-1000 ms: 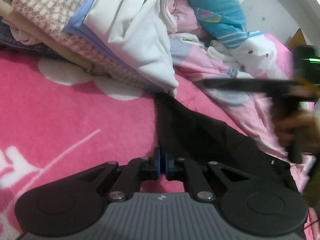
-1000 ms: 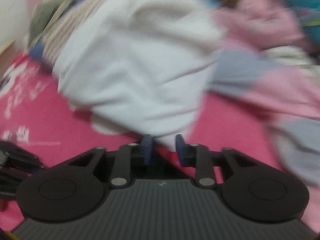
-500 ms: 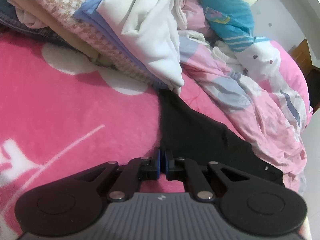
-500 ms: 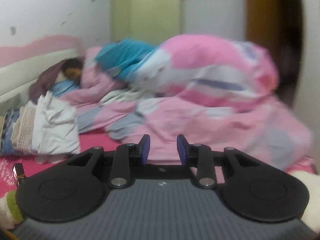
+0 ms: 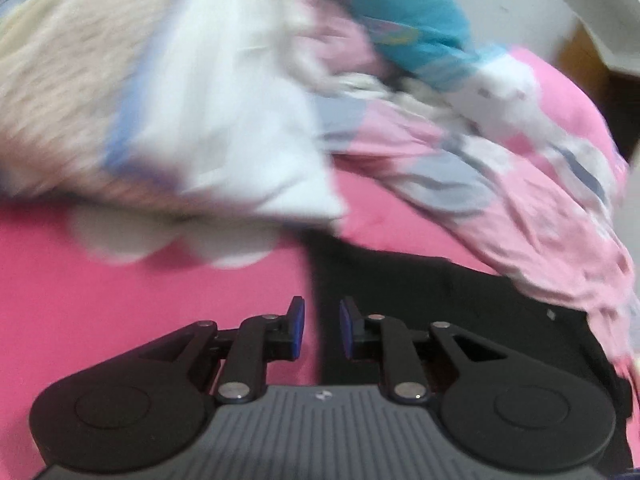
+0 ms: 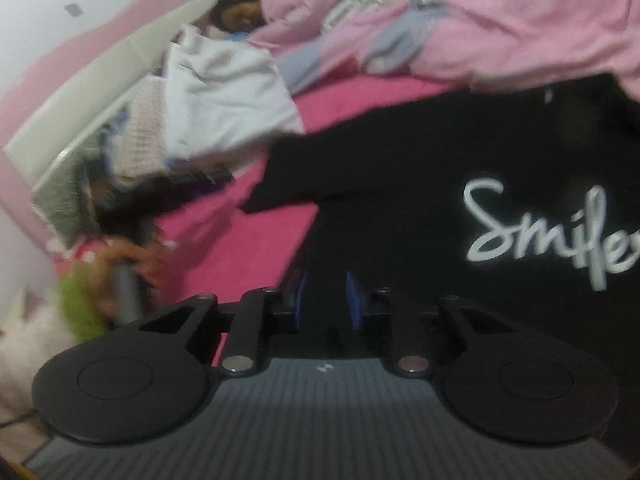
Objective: Fold clothes
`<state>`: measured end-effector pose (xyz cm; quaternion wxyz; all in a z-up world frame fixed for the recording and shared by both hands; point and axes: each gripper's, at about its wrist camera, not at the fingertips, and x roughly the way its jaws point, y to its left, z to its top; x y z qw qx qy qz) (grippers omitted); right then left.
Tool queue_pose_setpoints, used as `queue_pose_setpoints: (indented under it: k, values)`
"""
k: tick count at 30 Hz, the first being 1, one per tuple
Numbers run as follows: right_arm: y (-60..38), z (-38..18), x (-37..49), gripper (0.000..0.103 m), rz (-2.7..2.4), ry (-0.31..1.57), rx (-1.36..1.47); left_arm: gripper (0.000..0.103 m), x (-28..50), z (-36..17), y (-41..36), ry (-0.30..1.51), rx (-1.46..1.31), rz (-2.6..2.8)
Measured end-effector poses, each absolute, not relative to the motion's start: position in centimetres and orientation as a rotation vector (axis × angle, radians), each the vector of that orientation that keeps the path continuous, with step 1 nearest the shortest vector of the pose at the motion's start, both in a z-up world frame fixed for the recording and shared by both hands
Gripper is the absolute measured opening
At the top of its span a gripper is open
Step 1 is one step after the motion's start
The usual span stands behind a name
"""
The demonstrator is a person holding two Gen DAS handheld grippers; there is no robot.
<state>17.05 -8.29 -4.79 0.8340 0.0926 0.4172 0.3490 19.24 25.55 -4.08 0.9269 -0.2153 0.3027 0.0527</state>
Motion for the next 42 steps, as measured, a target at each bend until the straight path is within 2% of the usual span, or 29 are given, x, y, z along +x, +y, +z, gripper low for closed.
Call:
queue_pose_setpoints:
  k: [2, 7, 8, 9, 10, 11, 12, 14, 18, 23, 31, 33, 36, 42]
  values:
    - [-8.7, -7.5, 18.4, 0.014, 0.731, 0.907, 0.287, 0.028, 22.2, -4.0, 24.5, 0.658, -0.416, 0.008]
    - [-10.8, -11.2, 18.9, 0.006, 0.735, 0.862, 0.441, 0.026, 30.2, -6.4, 23.2, 0.742, -0.412, -0.057]
    - [-11.1, -11.7, 18.7, 0.004, 0.752, 0.841, 0.454, 0.024, 31.4, -7.1, 23.2, 0.757, -0.376, -0.021]
    - [-11.4, -12.0, 18.6, 0.003, 0.767, 0.826, 0.467, 0.012, 32.4, -7.5, 23.2, 0.756, -0.324, 0.027]
    - [-11.6, -12.2, 18.5, 0.003, 0.780, 0.814, 0.481, 0.012, 33.1, -7.7, 23.1, 0.739, -0.258, 0.075]
    - [-11.9, -12.4, 18.3, 0.003, 0.793, 0.801, 0.496, 0.015, 33.6, -7.7, 22.9, 0.720, -0.194, 0.121]
    - [-12.2, -12.6, 18.4, 0.003, 0.803, 0.798, 0.517, 0.023, 34.0, -7.6, 22.6, 0.704, -0.135, 0.166]
    - [-12.6, -12.9, 18.7, 0.002, 0.817, 0.798, 0.561, 0.025, 34.2, -7.0, 22.4, 0.687, -0.096, 0.186]
    - [-13.3, -13.0, 18.8, 0.003, 0.837, 0.791, 0.598, 0.048, 31.7, -5.1, 20.2, 0.614, 0.008, 0.134]
    - [-13.2, -12.7, 18.8, 0.004, 0.836, 0.784, 0.583, 0.049, 28.9, -3.8, 16.6, 0.632, 0.068, -0.043]
    - [-12.8, -12.6, 18.9, 0.004, 0.822, 0.781, 0.559, 0.044, 26.2, -4.1, 10.3, 0.692, 0.062, -0.330]
    - [-13.0, -12.7, 19.0, 0.004, 0.827, 0.780, 0.576, 0.029, 25.5, -4.9, 8.7, 0.695, 0.097, -0.362]
    - [-13.1, -12.8, 19.1, 0.004, 0.832, 0.777, 0.588, 0.014, 24.9, -6.7, 7.3, 0.717, 0.174, -0.388]
    - [-13.6, -13.0, 19.1, 0.004, 0.847, 0.772, 0.617, 0.013, 21.8, -7.5, 8.3, 0.715, 0.267, -0.413]
